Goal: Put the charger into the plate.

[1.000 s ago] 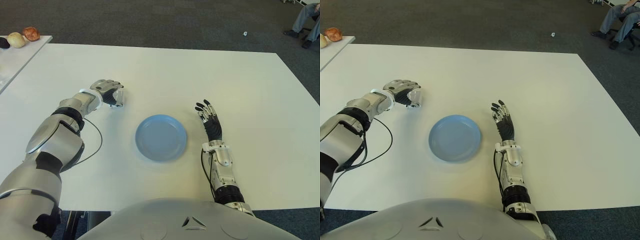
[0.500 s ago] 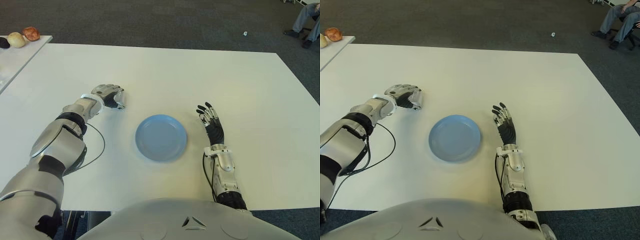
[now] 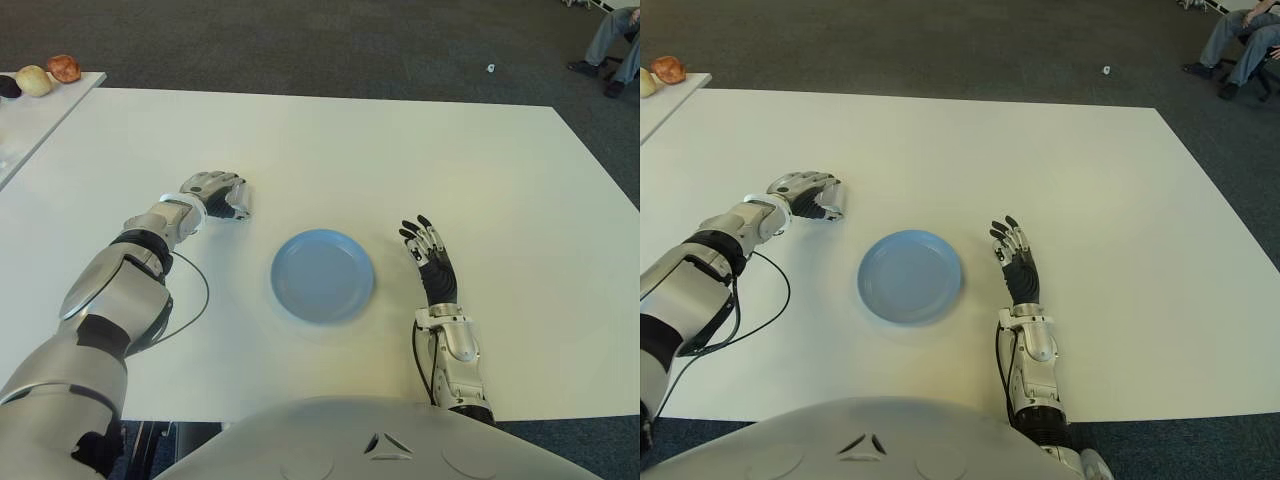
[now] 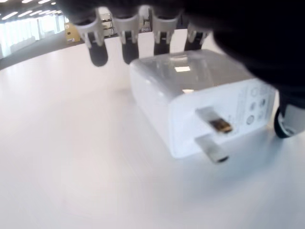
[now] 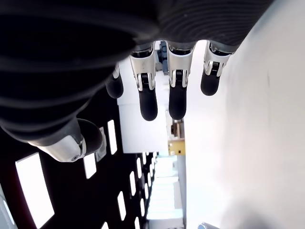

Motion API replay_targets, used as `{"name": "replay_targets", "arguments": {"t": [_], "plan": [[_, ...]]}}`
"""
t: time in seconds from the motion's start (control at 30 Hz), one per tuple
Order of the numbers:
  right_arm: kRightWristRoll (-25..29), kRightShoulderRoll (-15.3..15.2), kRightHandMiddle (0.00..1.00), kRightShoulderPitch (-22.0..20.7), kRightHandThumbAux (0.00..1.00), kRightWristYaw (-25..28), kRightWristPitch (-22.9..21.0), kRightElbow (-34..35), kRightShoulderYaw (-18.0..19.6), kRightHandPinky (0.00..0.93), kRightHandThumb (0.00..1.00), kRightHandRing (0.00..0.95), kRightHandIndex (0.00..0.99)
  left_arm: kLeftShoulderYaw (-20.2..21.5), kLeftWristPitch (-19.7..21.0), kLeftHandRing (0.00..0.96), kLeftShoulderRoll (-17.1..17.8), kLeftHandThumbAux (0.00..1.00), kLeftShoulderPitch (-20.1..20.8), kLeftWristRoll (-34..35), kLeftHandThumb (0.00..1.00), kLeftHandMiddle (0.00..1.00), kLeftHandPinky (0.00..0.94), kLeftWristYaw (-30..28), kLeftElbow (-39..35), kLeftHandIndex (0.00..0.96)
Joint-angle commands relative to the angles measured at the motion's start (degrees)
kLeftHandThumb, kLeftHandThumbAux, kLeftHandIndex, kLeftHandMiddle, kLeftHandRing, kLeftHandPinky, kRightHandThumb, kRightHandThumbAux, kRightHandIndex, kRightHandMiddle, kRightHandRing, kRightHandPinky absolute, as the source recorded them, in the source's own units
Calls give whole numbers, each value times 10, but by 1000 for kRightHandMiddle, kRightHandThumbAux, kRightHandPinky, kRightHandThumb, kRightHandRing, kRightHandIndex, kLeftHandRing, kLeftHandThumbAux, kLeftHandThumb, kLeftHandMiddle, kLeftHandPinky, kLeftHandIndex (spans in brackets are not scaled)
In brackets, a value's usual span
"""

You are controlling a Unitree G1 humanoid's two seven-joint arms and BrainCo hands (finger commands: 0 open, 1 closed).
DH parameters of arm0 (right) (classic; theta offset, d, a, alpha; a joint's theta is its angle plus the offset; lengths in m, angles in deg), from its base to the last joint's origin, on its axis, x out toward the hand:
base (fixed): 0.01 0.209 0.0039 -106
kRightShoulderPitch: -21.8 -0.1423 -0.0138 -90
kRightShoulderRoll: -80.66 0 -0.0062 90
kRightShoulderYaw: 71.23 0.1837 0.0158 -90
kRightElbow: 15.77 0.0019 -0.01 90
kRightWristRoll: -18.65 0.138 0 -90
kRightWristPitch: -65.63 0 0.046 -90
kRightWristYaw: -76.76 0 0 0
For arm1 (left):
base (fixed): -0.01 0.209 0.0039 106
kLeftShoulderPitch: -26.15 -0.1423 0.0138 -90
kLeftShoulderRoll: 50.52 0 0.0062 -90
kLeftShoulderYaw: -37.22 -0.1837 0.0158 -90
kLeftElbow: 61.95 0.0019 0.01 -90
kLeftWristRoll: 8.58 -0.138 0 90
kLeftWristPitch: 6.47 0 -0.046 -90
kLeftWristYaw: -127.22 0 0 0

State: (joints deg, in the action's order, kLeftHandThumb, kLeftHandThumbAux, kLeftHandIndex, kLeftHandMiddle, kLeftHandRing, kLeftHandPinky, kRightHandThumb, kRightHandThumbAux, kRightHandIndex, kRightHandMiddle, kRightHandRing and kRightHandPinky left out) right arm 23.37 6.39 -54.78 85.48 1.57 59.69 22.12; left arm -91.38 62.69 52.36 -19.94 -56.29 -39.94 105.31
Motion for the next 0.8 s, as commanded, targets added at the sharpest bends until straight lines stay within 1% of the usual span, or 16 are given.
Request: {"name": "replay_targets", "arguments": {"t": [0.03, 0.43, 0.8], "plan": [[3, -3, 188, 47, 508, 3, -26, -11, -2, 66, 0, 161, 0, -11, -7, 0, -9, 414, -31, -9, 78, 0, 4, -3, 3, 0], [0, -8, 176, 72, 509, 6, -24, 15, -5, 59, 0, 153, 0, -10, -7, 0, -9, 409, -42, -5, 79, 0, 4, -3, 2, 0], [1, -12, 181, 76, 507, 8, -20, 19, -8, 59, 0, 157, 0, -12, -9, 0, -10, 404, -46, -3, 92, 0, 6, 1, 5, 0]]}}
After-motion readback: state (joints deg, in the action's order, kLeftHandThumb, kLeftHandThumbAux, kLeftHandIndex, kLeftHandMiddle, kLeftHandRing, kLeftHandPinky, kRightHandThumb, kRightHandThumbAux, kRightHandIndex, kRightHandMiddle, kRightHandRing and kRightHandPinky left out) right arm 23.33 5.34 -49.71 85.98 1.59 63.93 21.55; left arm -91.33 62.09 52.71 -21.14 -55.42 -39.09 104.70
